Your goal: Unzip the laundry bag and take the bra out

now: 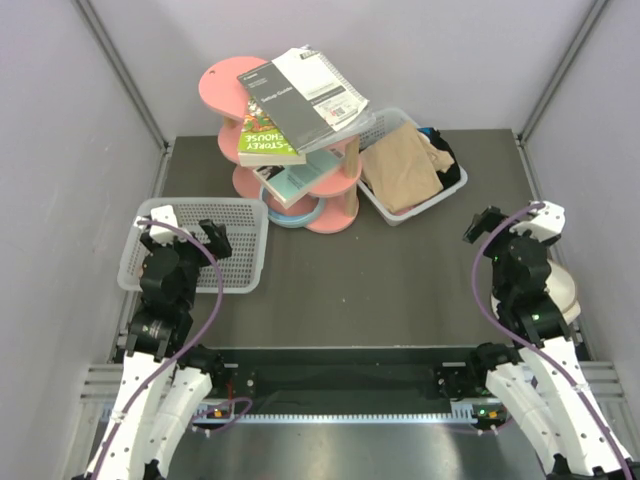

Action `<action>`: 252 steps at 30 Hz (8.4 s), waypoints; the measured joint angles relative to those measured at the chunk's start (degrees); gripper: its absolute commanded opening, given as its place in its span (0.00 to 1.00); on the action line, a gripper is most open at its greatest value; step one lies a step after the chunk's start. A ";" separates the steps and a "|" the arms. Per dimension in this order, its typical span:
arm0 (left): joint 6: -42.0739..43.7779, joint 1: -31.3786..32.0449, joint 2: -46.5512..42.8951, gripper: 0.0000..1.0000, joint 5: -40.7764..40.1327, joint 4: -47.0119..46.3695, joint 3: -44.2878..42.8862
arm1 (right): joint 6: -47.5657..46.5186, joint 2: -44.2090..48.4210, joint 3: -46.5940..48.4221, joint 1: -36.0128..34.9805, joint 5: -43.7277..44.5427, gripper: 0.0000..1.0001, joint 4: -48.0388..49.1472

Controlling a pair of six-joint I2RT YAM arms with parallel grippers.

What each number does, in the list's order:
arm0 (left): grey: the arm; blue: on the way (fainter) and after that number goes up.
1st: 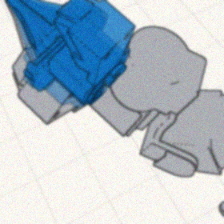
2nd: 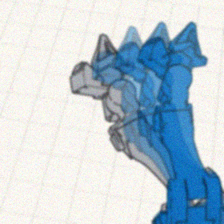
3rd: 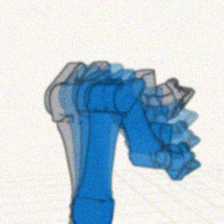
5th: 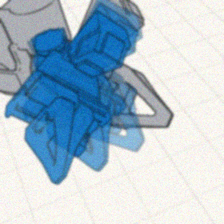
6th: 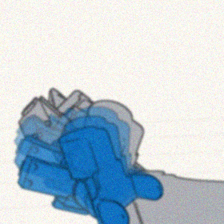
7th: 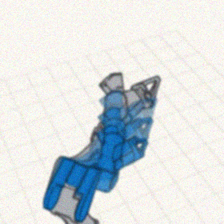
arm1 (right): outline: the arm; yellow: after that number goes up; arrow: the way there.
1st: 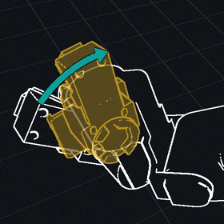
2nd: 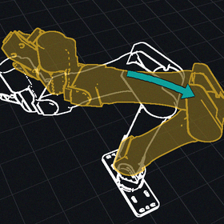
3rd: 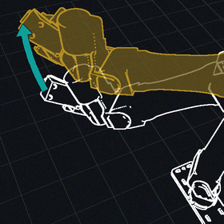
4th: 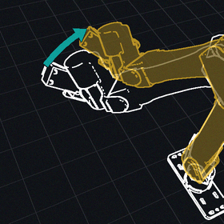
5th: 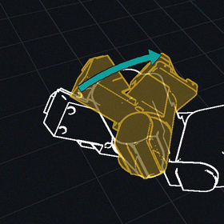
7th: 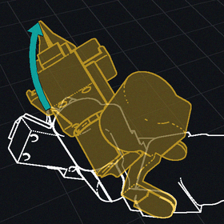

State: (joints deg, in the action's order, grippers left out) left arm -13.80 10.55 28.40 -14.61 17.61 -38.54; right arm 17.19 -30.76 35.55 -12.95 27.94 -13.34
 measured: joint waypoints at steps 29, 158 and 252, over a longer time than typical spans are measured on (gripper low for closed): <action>4.76 -0.04 -3.63 0.99 8.46 -2.43 2.27 | 4.57 -17.22 9.40 34.01 -2.97 1.00 -15.50; -25.40 28.79 36.68 0.72 15.52 -24.52 11.72 | 29.86 -42.16 -2.89 -50.40 -14.82 0.53 19.26; -37.13 34.58 28.96 0.00 13.18 -22.18 11.98 | 23.28 -40.70 -6.14 -51.01 1.81 0.00 12.31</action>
State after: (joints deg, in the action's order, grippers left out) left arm -50.94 45.12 57.36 -1.43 -4.58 -26.57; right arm 40.47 -71.46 29.41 -63.96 29.76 -1.04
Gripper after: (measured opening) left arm 0.036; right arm 0.025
